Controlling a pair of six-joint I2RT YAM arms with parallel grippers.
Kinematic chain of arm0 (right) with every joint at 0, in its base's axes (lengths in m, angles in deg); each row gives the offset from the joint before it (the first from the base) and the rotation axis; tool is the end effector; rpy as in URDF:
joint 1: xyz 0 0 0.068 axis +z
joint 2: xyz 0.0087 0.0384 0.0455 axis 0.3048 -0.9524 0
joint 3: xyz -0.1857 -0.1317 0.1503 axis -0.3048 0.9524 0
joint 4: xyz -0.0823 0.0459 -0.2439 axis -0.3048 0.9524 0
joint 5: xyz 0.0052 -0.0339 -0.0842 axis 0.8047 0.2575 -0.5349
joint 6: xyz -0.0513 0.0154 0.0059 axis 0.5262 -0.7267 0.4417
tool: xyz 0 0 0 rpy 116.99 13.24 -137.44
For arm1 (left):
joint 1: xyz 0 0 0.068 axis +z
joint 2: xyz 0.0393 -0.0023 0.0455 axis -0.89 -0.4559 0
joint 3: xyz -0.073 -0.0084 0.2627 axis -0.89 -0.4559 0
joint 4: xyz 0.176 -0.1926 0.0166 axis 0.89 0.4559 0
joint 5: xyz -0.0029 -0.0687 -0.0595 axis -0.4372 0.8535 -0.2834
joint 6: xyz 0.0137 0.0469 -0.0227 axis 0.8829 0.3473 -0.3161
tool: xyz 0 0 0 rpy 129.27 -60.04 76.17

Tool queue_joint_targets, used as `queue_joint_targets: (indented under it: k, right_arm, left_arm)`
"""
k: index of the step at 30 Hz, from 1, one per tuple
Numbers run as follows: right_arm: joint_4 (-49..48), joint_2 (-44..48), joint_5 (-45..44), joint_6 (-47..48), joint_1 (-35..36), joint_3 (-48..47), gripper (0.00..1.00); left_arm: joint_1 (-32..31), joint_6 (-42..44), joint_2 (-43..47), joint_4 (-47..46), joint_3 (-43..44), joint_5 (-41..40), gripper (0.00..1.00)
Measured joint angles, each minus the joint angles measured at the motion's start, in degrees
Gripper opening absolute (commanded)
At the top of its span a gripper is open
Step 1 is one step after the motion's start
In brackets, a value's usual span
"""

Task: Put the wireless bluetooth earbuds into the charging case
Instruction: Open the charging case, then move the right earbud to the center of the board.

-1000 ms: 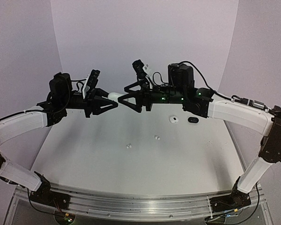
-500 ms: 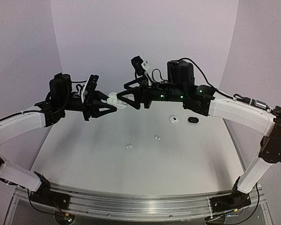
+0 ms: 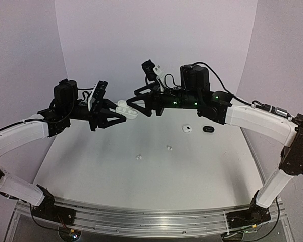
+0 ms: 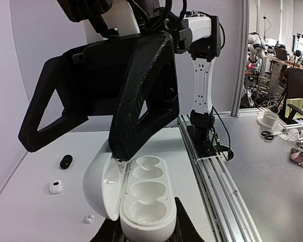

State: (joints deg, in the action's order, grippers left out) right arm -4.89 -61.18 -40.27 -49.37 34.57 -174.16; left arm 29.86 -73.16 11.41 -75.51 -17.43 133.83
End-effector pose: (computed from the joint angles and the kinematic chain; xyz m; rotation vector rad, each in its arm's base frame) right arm 0.2383 0.3267 0.4036 -1.0065 1.4060 0.9203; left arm 0.2214 -0.1816 0.3497 1.3607 1.0878 -1.1888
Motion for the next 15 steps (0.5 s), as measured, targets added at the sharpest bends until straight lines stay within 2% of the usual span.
queue_joint_targets:
  k: [8,15]
  right_arm:
    - [1.1,-0.3,1.1,-2.5,-0.3,-0.7,0.77]
    - [1.2,-1.5,4.4,-5.8,-0.5,-4.3,0.82]
  left_arm:
    - [-0.4,-10.8,0.0,-0.5,0.0,-2.1,0.0]
    - [-0.4,-14.7,0.0,-0.5,0.0,-3.7,0.0]
